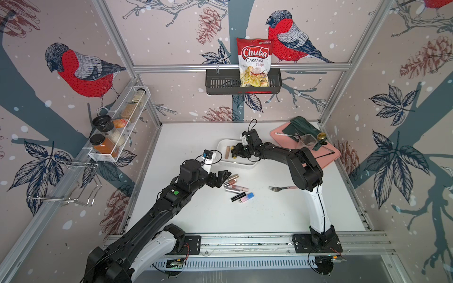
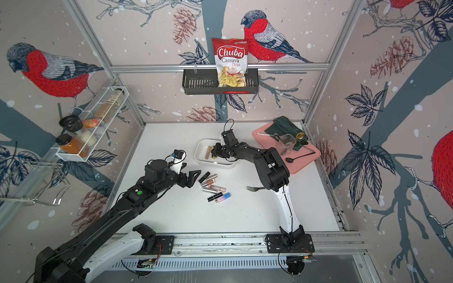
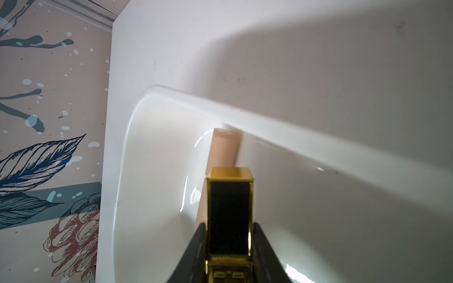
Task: Put the lipstick into the storage box
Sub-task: Place the lipstick in the storage box.
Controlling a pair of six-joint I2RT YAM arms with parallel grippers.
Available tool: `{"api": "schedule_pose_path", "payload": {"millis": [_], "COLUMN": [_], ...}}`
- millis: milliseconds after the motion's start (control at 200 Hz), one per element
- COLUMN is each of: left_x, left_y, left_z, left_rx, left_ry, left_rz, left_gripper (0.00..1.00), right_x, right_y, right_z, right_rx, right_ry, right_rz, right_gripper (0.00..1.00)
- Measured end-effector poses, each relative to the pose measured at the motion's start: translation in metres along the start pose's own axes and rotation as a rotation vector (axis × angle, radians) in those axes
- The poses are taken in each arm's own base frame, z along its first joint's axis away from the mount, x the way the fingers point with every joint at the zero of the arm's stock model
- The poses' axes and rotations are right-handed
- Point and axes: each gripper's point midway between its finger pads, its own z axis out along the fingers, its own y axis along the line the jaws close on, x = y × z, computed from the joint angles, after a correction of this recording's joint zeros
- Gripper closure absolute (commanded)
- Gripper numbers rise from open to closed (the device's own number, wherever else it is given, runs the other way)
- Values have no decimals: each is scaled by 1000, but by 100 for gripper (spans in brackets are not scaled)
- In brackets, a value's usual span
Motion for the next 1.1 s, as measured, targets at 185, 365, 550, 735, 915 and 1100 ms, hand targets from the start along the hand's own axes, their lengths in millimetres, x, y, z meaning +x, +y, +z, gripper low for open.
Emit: {"api": "schedule_pose_path", "payload": {"millis": [185, 365, 550, 735, 915, 1100], "left_x": [1, 2, 2, 1, -6, -8], "left_y": [0, 0, 0, 1, -4, -14], "left_z": [1, 2, 2, 2, -5, -9], "left_rx": [2, 2, 1, 2, 25, 78], "left_ry": [5, 7, 7, 6, -30, -47], "left_rz": [-1, -2, -2, -3, 4, 11], "left_gripper": [4, 4, 4, 4, 4, 4], "right_x": [-1, -1, -6, -29, -30, 13], "right_y": [-2, -7, 0, 43, 95, 111], "right_z": [1, 0, -15, -59, -107, -153], "right_rx": [4, 17, 17, -23, -61, -42], "right_ry": [-3, -10, -36, -130, -201, -173], "right_rz": [3, 9, 5, -49, -154, -236], "right_gripper": [60, 58, 57, 56, 54, 52]}}
